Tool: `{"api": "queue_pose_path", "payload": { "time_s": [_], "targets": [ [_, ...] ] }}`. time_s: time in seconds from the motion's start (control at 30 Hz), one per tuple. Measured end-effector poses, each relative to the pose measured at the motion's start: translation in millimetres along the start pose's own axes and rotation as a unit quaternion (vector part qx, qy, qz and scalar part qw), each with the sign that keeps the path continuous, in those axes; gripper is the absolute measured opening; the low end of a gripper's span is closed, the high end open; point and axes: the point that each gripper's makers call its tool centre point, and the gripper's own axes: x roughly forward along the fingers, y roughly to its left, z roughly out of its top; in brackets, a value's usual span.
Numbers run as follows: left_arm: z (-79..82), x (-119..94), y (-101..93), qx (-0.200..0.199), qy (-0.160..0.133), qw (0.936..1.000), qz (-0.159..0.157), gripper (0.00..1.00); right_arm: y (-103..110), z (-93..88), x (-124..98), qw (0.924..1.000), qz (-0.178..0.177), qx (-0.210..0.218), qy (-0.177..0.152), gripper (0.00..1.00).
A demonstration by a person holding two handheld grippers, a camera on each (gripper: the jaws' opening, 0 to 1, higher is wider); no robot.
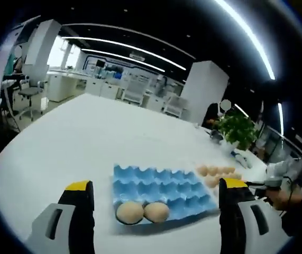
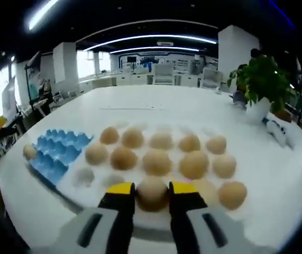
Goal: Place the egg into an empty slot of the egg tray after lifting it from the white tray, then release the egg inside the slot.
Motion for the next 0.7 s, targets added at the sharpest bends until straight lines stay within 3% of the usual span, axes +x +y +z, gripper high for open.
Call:
{"api": "queue_pose_path", "payload": {
  "time_s": [0.03,0.07,0.17,0.23,0.27,0.37,0.43,0.5,0.6,0.7],
  "targets": [
    [-0.3,0,4.8,0.033,-0.002,0.9994,0.010,0.99,2,-3.8,-1,0.9979,0.003,-0.062,0.017,0.27],
    [0.1,1,5.3,0.062,-0.007,0.9980,0.010,0.99,3,-0.5,-1,0.9965,0.001,-0.083,0.009,0.27],
    [-2.3,4,0.5,0.162,-0.010,0.9867,-0.003,0.99,2,-1.5,-2,0.9987,0.015,-0.048,0.001,0.27],
    [-7.7,8,-5.4,0.239,-0.018,0.9703,-0.031,0.99,4,-1.3,-2,0.9972,0.039,-0.063,-0.015,0.27],
    [-11.2,10,-6.6,0.251,-0.014,0.9670,-0.039,0.98,3,-1.8,-3,0.9978,0.045,-0.047,-0.016,0.27],
    [-19.1,12,-8.3,0.230,0.003,0.9714,-0.060,0.92,3,-2.4,-2,0.9971,0.055,-0.053,-0.008,0.27],
    [-18.1,13,-5.0,0.239,-0.001,0.9690,-0.062,0.93,3,-2.5,-2,0.9971,0.055,-0.052,-0.005,0.27],
    [-21.9,13,2.0,0.257,0.016,0.9648,-0.052,0.92,3,-3.2,-3,0.9969,0.056,-0.054,-0.010,0.26],
    [-19.5,13,-0.3,0.245,0.010,0.9678,-0.059,0.92,2,-2.1,-3,0.9975,0.058,-0.036,-0.015,0.25],
    [-18.3,13,-2.9,0.249,0.006,0.9664,-0.064,0.91,3,-0.3,-5,0.9971,0.058,-0.045,-0.018,0.25]
  ]
}}
